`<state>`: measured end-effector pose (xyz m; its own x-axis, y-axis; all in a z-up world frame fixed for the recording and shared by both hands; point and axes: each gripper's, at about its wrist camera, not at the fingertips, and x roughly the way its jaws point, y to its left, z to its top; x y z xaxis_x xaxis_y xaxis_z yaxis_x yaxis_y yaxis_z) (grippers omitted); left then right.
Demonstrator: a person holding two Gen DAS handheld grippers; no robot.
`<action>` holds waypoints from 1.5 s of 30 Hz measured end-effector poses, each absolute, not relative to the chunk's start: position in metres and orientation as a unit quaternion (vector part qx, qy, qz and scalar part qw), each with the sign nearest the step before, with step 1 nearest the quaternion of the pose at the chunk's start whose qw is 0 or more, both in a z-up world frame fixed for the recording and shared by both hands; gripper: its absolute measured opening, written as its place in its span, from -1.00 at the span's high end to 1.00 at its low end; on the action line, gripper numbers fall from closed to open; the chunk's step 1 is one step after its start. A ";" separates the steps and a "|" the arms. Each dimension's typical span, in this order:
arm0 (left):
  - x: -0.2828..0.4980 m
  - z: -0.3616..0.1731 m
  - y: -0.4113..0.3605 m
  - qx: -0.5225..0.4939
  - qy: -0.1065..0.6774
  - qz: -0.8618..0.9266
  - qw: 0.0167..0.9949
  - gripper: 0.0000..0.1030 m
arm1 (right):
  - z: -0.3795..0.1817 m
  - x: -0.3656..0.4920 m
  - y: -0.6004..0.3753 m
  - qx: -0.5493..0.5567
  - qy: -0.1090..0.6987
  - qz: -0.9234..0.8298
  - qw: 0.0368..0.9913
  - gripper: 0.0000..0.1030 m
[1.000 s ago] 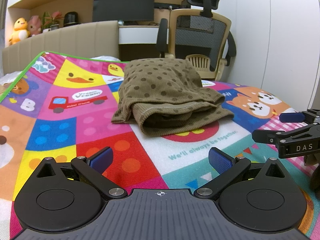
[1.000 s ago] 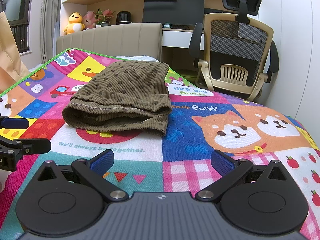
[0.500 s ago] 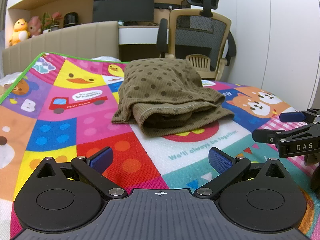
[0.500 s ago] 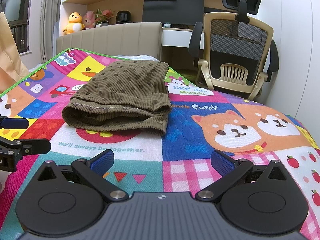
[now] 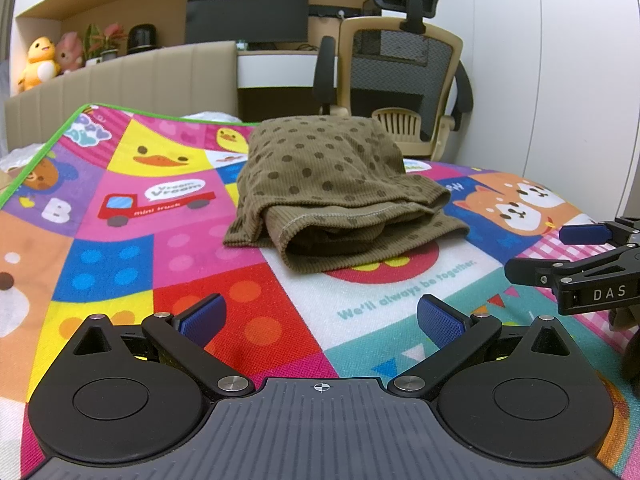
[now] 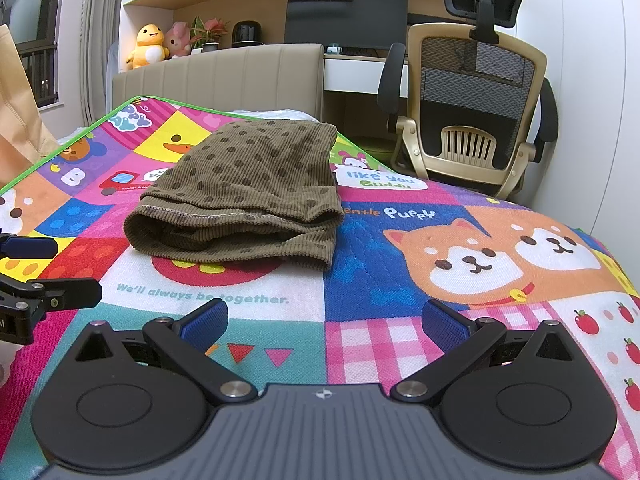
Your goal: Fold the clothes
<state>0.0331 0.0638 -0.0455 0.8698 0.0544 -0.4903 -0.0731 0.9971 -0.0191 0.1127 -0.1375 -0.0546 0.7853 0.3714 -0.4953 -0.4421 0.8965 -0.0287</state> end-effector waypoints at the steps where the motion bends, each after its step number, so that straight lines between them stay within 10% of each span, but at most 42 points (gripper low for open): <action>1: 0.033 -0.046 0.064 -0.019 0.253 0.033 0.967 -1.00 | -0.055 0.113 -0.137 -0.072 0.246 0.216 0.942 -1.00; 45: 0.035 -0.044 0.068 -0.020 0.258 0.055 0.964 -1.00 | -0.055 0.113 -0.137 -0.071 0.248 0.216 0.942 -1.00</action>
<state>0.0345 0.0680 -0.0445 0.8611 0.0964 -0.4992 -0.1167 0.9931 -0.0095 0.1125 -0.1372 -0.0546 0.7835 0.3710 -0.4986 -0.4418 0.8967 -0.0270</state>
